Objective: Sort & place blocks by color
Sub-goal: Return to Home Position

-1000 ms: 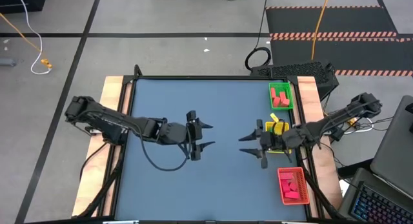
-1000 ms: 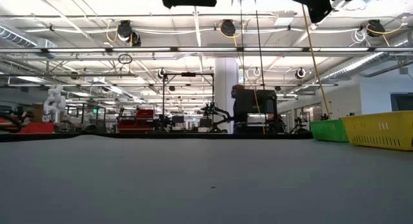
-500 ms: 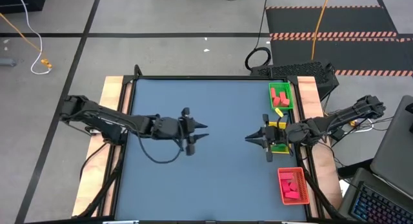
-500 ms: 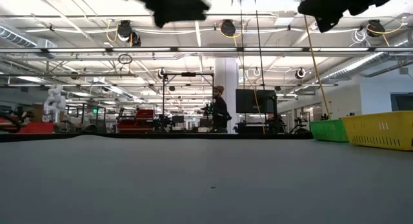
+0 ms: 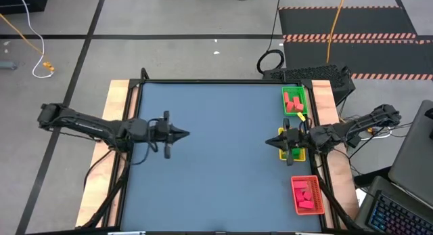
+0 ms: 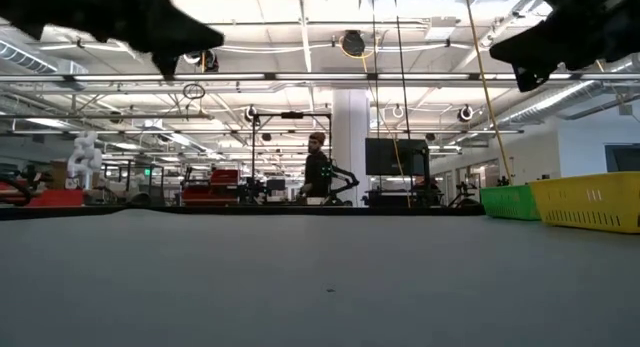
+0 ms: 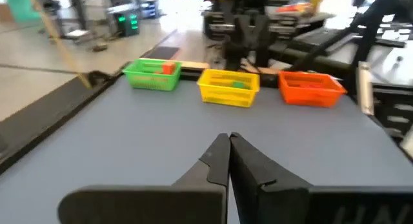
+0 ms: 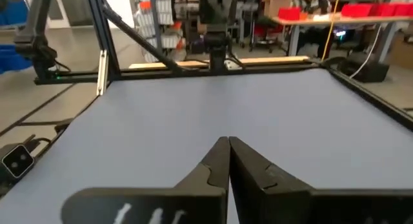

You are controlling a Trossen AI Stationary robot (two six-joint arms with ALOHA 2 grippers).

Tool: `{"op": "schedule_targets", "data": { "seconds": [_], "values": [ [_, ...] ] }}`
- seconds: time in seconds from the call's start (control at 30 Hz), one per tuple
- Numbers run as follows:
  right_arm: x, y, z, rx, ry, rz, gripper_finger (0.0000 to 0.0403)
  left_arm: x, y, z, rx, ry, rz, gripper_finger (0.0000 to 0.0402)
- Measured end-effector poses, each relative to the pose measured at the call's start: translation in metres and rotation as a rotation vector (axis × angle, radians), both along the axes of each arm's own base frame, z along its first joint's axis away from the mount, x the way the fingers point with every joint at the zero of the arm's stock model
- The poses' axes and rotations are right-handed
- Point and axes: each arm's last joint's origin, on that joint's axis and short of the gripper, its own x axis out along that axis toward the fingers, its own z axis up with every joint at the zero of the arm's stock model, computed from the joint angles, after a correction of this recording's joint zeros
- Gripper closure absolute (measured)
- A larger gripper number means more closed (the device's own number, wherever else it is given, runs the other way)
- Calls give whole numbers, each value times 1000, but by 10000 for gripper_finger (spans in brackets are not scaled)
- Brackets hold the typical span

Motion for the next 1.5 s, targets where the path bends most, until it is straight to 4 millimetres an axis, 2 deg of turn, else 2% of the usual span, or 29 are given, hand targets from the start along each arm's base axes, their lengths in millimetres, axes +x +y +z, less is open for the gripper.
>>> {"op": "schedule_targets", "data": {
  "seconds": [0.17, 0.3, 0.7, 0.9, 1.13, 1.5],
  "values": [
    [-12, -6, -11, -12, -58, 5, 402, -25, 2, -17, 4, -107, -102, 397],
    [-19, -9, -17, 7, -93, 41, 402, -39, 6, -35, -3, -134, -94, 399],
    [-33, -13, -25, 38, -36, 29, 403, -60, 8, -68, -30, -127, -96, 399],
    [-38, -13, -24, 43, -64, 84, 403, -65, 9, -68, -31, -115, -96, 399],
    [-34, -8, -23, 5, -231, 218, 403, -69, 9, -62, 14, -178, -118, 400],
    [-31, -22, -22, -30, -259, 63, 403, -70, 13, -66, 34, -128, -91, 398]
  ]
}}
